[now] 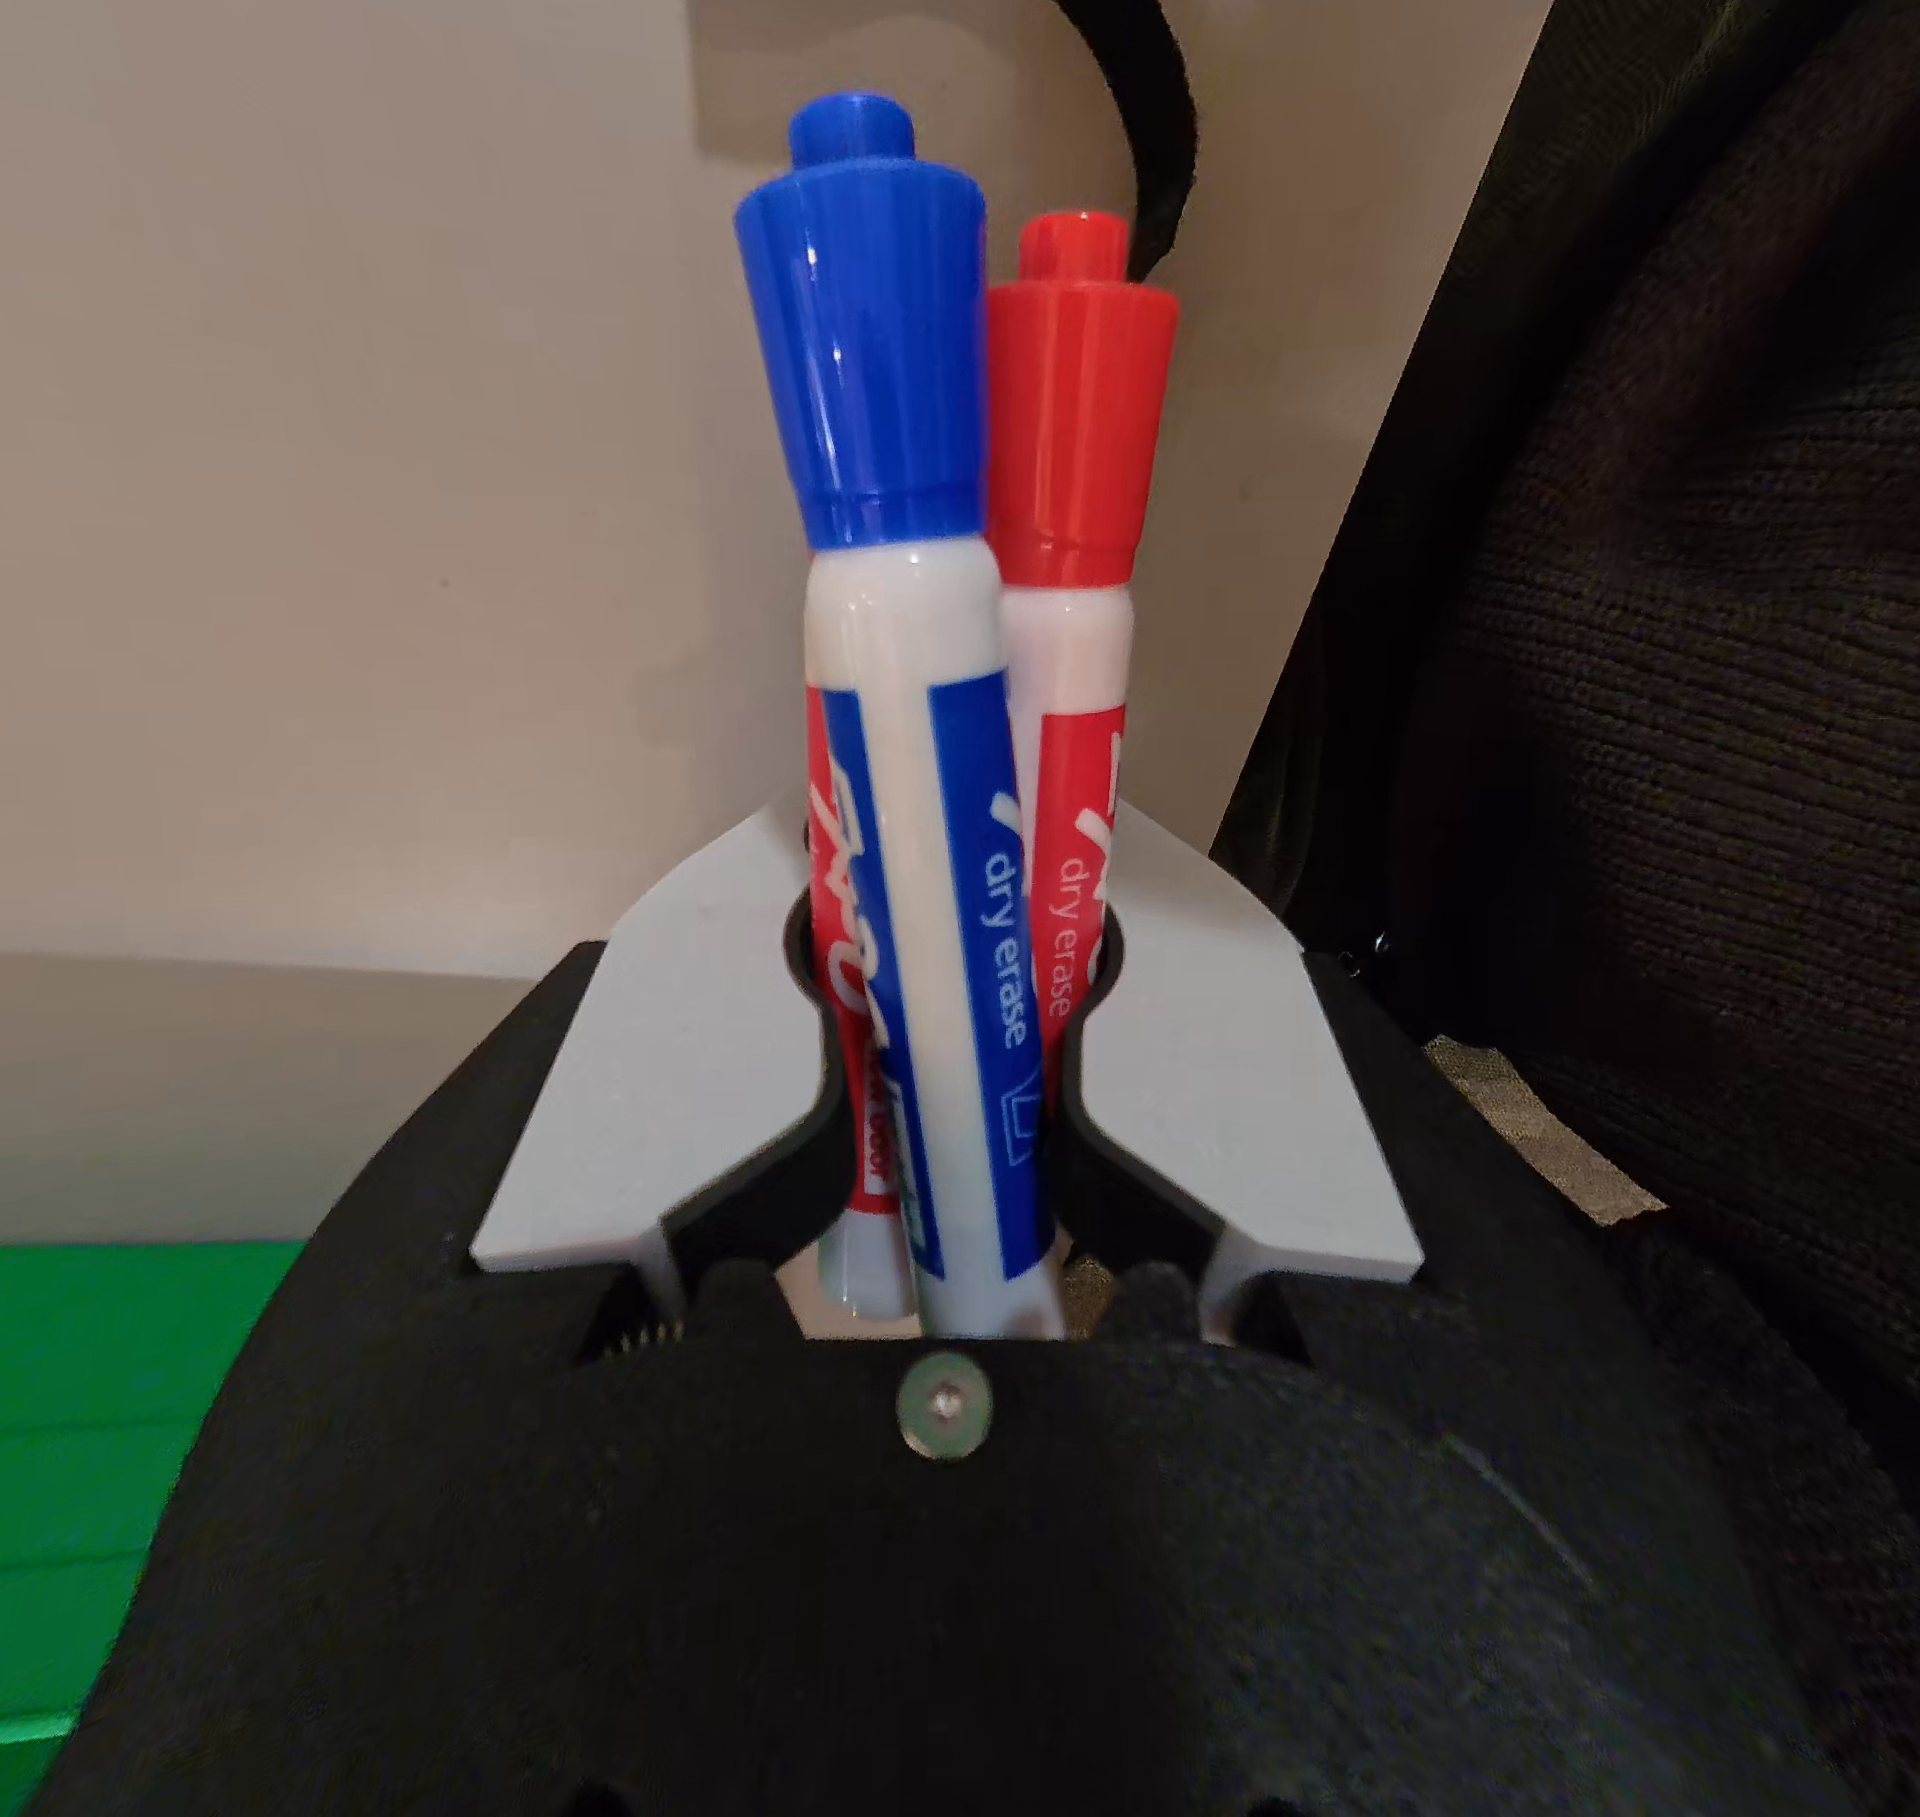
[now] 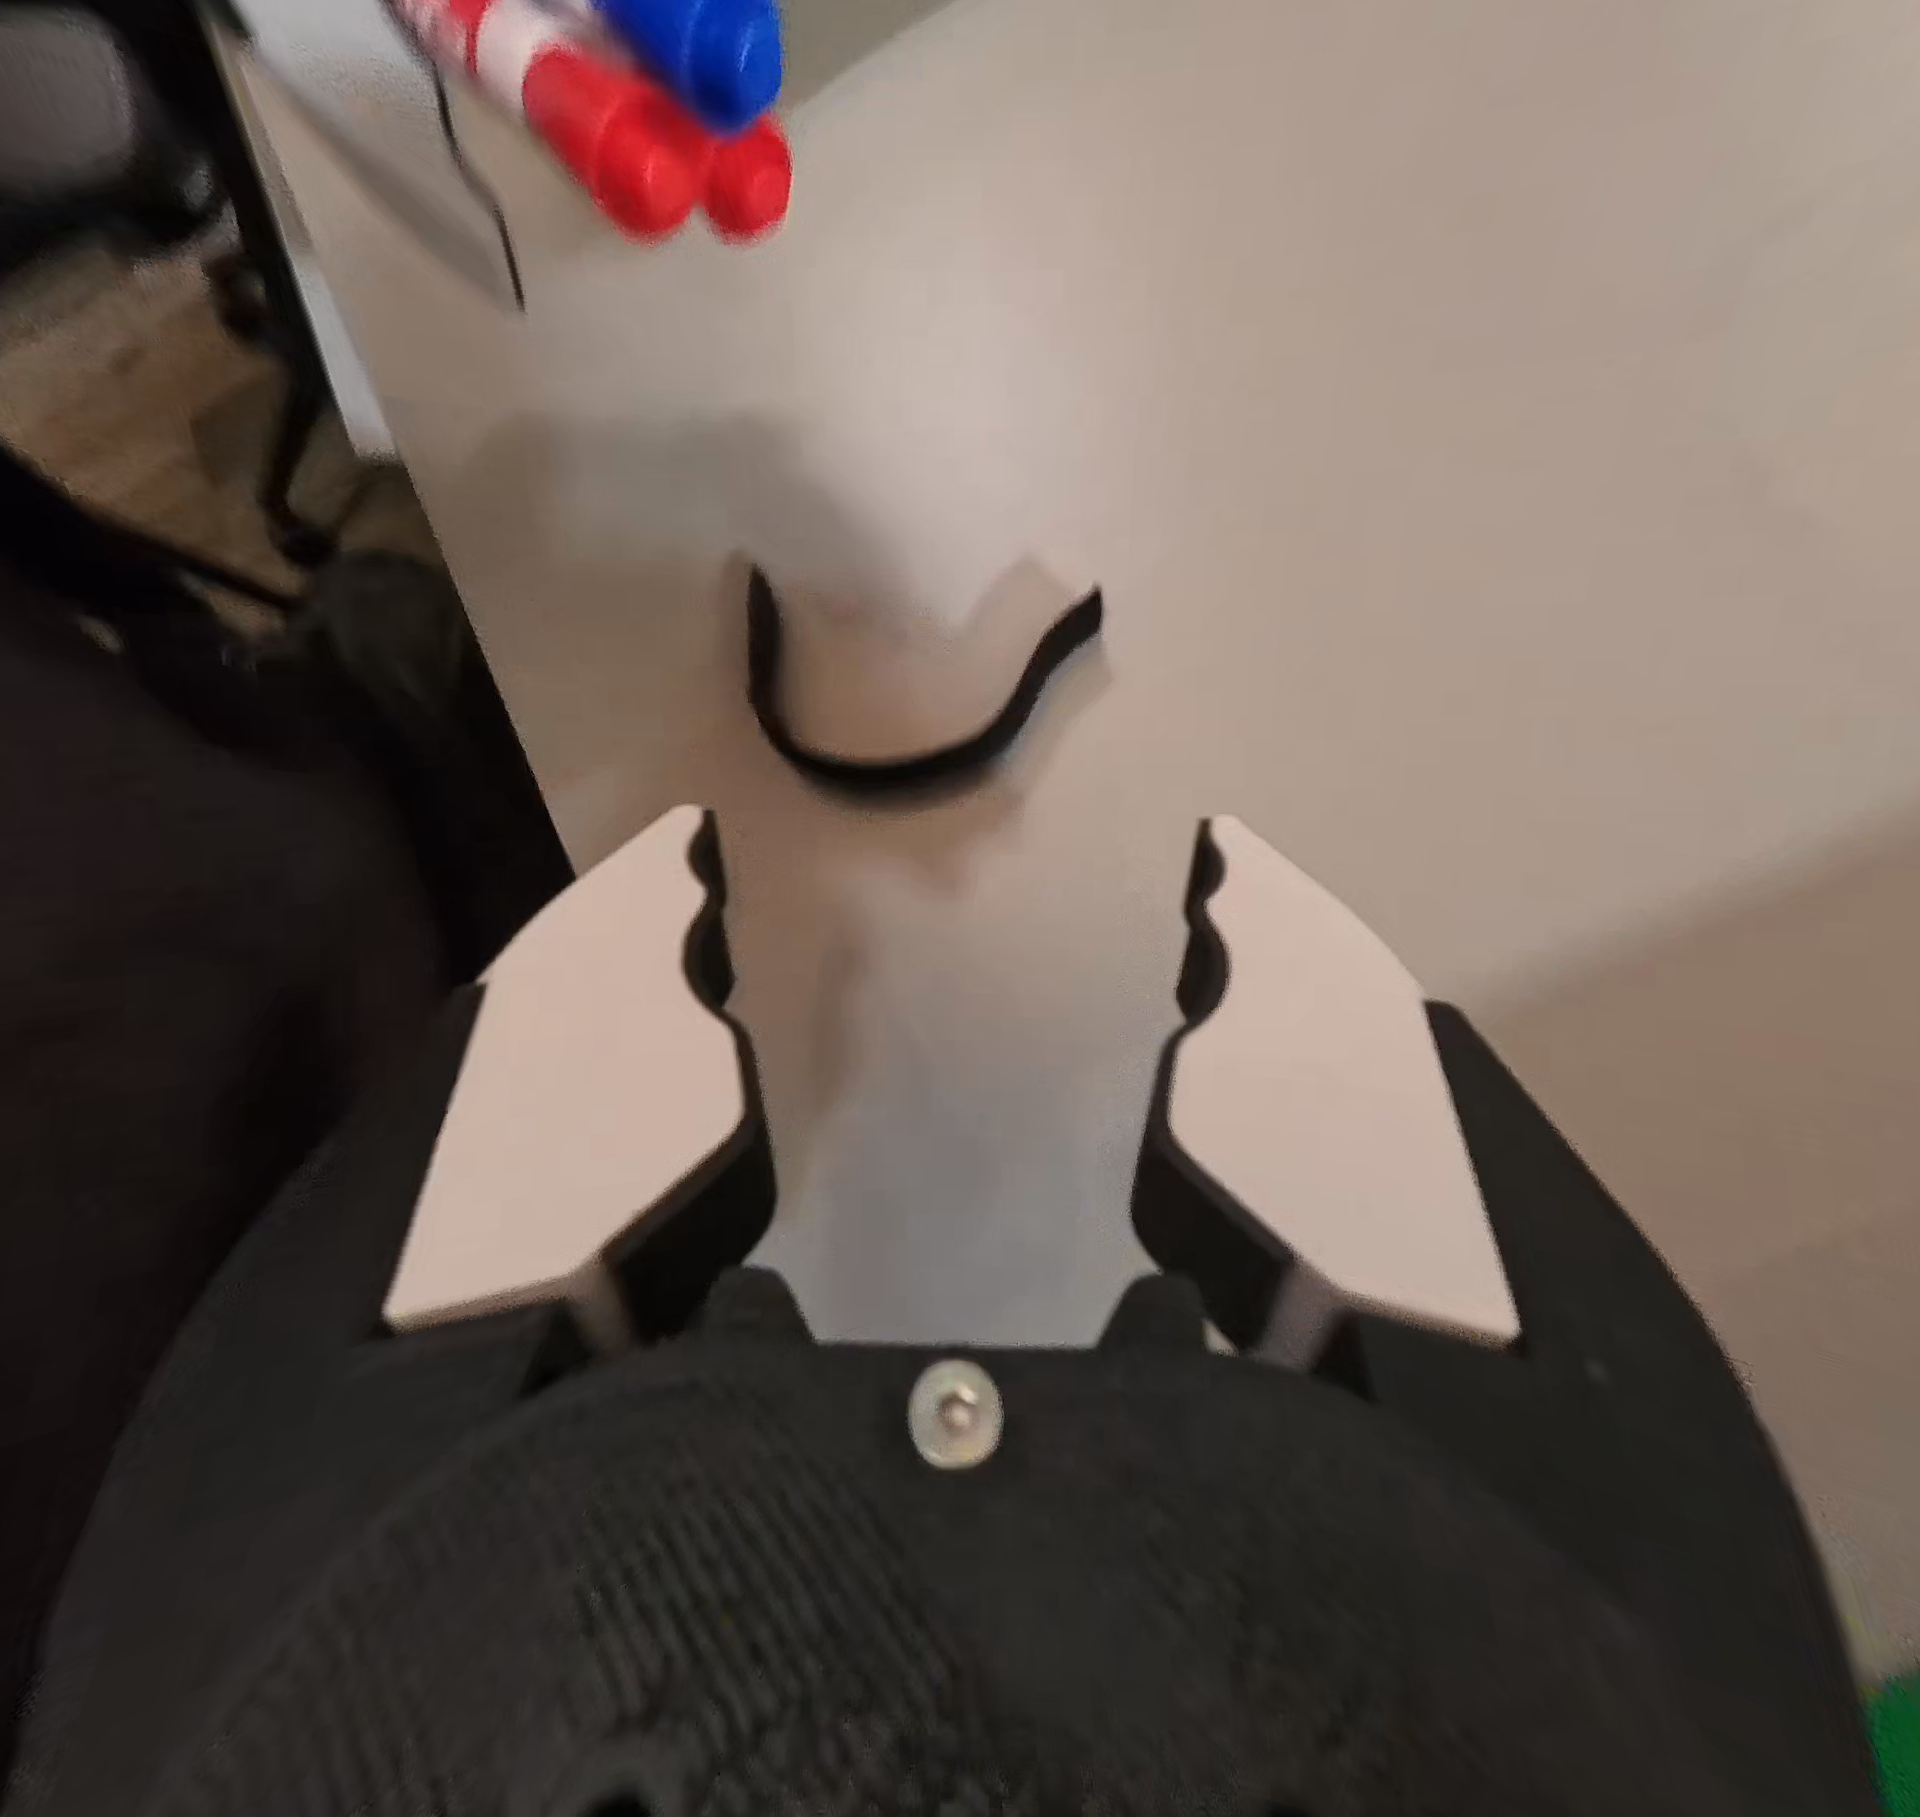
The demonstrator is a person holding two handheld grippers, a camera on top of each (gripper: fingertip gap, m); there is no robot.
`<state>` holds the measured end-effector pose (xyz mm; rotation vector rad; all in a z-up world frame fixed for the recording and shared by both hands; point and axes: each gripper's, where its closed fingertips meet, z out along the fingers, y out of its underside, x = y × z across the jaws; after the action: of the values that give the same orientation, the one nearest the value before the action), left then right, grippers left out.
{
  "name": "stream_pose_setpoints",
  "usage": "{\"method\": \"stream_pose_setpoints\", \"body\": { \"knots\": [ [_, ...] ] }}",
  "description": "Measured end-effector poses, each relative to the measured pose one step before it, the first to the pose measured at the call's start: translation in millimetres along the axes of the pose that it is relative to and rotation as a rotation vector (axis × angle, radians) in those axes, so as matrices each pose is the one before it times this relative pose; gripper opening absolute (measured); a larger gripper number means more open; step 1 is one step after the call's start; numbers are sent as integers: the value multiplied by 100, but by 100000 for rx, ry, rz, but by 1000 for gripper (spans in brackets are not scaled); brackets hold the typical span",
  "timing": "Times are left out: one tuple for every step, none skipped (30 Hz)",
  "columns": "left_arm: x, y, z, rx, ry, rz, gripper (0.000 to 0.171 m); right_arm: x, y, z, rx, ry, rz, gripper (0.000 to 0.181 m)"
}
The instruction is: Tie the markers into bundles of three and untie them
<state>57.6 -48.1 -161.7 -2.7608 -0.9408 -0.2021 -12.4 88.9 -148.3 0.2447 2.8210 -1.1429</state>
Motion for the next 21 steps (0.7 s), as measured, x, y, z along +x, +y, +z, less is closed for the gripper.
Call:
{"method": "stream_pose_setpoints", "body": {
  "knots": [
    [31,-23,-11,-111,-177,16,43,-425,-683,750,2824,-306,4620,92],
    [39,-36,-32,4,-197,54,43,-550,-369,978,1123,55,4222,98],
    [47,-26,-32,28,-118,114,43,-699,23,1062,-1162,-85,1966,106],
    [64,-15,-40,29,-91,166,43,-761,386,1036,-3595,176,-1491,111],
    [39,-12,-42,78,-128,181,43,-318,460,943,-4813,3064,-3346,117],
    [29,-11,-54,130,-99,129,43,38,353,752,-4736,5167,-5208,120],
    [-11,-5,-43,143,-96,59,43,282,132,594,-3559,6015,-5674,120],
    [-27,5,-29,106,-110,11,43,268,-41,482,-2526,4747,-4919,119],
    [-3,12,-14,14,21,-52,43,80,-183,439,-1343,1919,-3271,118],
    [-8,42,7,-74,31,-12,43,-92,-299,406,-73,-983,-892,116],
    [-2,25,-4,-35,-76,27,43,-138,-303,384,352,-2961,1187,113],
    [13,24,-23,2,6,-66,44,6,-200,359,-28,-3222,2227,110],
    [12,28,-41,52,-66,-95,44,200,-42,280,-629,-2214,1840,106],
    [-2,18,-65,154,-165,-80,43,357,23,137,-464,-901,1068,101],
    [15,8,-88,241,-95,-11,43,316,32,-12,77,-586,1074,95],
    [-3,4,-95,387,-47,-6,43,250,66,-132,75,-410,1751,94],
    [-12,-8,-67,428,79,-133,43,125,49,-244,542,-623,1165,94],
    [-28,14,-22,300,192,-165,43,113,-29,-247,1129,-220,525,94],
    [-41,30,24,104,268,-148,43,177,-7,-187,739,290,474,94],
    [-75,24,72,-75,207,-216,43,177,69,-58,-32,147,234,94],
    [-68,35,121,-301,232,-301,43,62,57,50,31,-475,-189,93]
  ]
}}
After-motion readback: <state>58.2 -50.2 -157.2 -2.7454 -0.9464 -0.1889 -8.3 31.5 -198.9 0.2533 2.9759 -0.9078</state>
